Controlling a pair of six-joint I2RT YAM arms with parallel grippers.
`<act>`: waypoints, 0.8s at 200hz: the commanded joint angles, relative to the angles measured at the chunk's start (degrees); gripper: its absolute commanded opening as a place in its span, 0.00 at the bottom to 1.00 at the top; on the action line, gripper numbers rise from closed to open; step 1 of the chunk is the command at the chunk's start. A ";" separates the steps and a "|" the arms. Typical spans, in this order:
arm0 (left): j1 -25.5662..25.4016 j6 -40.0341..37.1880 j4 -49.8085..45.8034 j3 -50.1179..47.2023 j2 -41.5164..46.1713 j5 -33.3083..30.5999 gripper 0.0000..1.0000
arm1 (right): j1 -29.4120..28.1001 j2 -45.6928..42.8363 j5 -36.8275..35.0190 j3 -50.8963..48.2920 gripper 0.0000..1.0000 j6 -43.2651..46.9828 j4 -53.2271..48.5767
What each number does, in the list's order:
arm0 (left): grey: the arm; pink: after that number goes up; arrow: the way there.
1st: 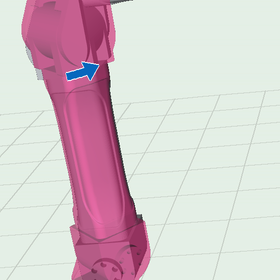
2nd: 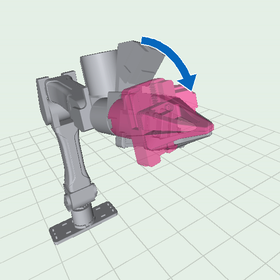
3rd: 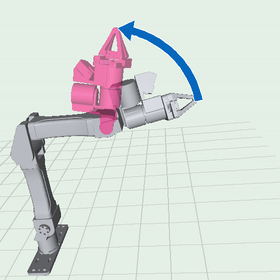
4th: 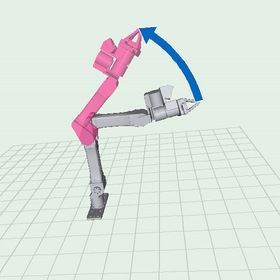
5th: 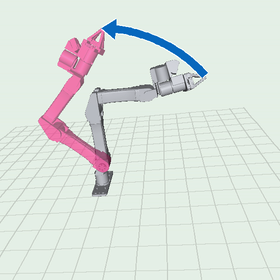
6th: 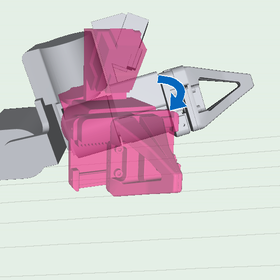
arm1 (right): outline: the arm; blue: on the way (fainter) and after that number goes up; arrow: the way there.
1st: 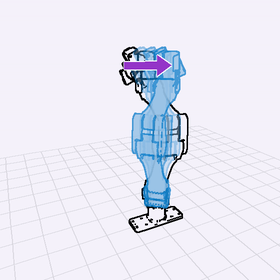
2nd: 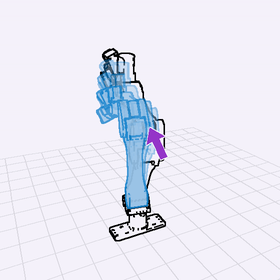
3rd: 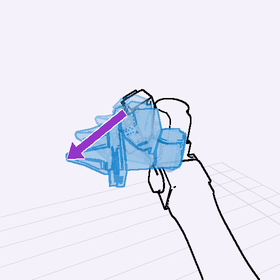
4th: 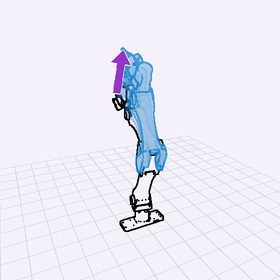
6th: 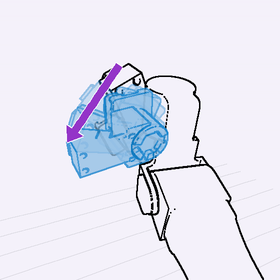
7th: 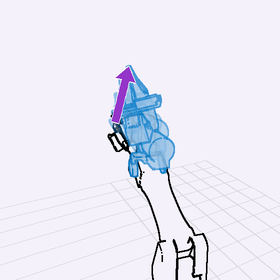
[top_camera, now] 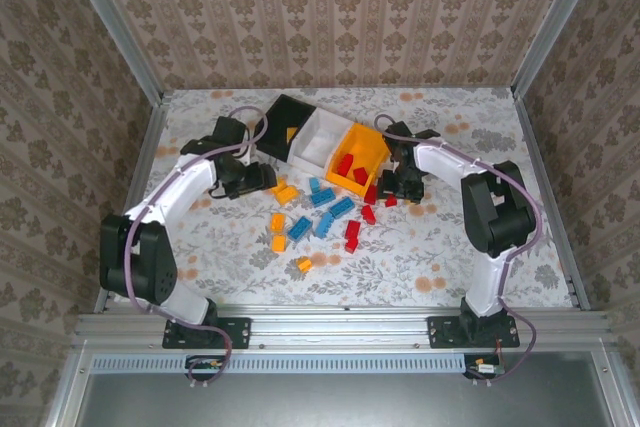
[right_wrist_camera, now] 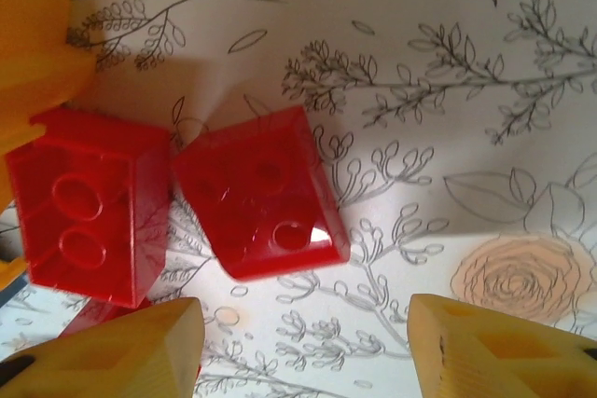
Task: Sort the legos into containers by color
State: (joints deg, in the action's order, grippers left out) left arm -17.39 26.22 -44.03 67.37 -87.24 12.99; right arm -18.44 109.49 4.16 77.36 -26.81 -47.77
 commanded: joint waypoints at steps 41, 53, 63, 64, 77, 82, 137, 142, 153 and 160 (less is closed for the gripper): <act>-0.38 1.92 -0.88 -2.22 5.18 -2.31 0.67 | 0.52 4.98 -2.23 3.90 0.55 2.93 0.36; -0.57 2.05 -0.95 -2.15 5.16 -2.27 0.67 | 0.53 6.01 -2.07 4.78 0.54 2.93 0.28; -0.78 2.15 -0.97 -2.16 5.15 -2.25 0.67 | 0.52 6.62 -2.21 5.34 0.53 2.97 0.22; -0.79 2.16 -1.01 -2.16 5.15 -2.26 0.67 | 0.51 6.66 -2.22 5.43 0.53 2.94 0.22; -0.98 2.17 -1.06 -2.07 5.20 -2.27 0.67 | 0.57 7.39 -2.46 6.02 0.51 2.93 0.21; -1.00 2.25 -1.14 -2.07 5.15 -2.27 0.67 | 0.54 7.66 -2.62 6.20 0.50 2.99 0.12; -1.57 2.38 -1.10 -2.33 5.34 -2.25 0.67 | 0.67 6.67 -3.36 5.14 0.35 2.29 0.37; -1.60 2.35 -1.01 -2.40 5.34 -2.27 0.68 | 0.66 6.33 -3.48 4.88 0.35 2.19 0.39; -1.66 2.36 -0.89 -2.50 5.25 -2.17 0.67 | 0.64 5.14 -3.68 4.02 0.33 1.91 0.43; -1.66 2.35 -0.69 -2.51 5.16 -2.05 0.67 | 0.74 4.20 -3.70 3.39 0.32 1.67 0.51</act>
State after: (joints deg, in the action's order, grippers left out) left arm -18.72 27.46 -44.12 65.60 -83.09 11.31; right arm -17.98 115.96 2.50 83.00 -24.34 -46.50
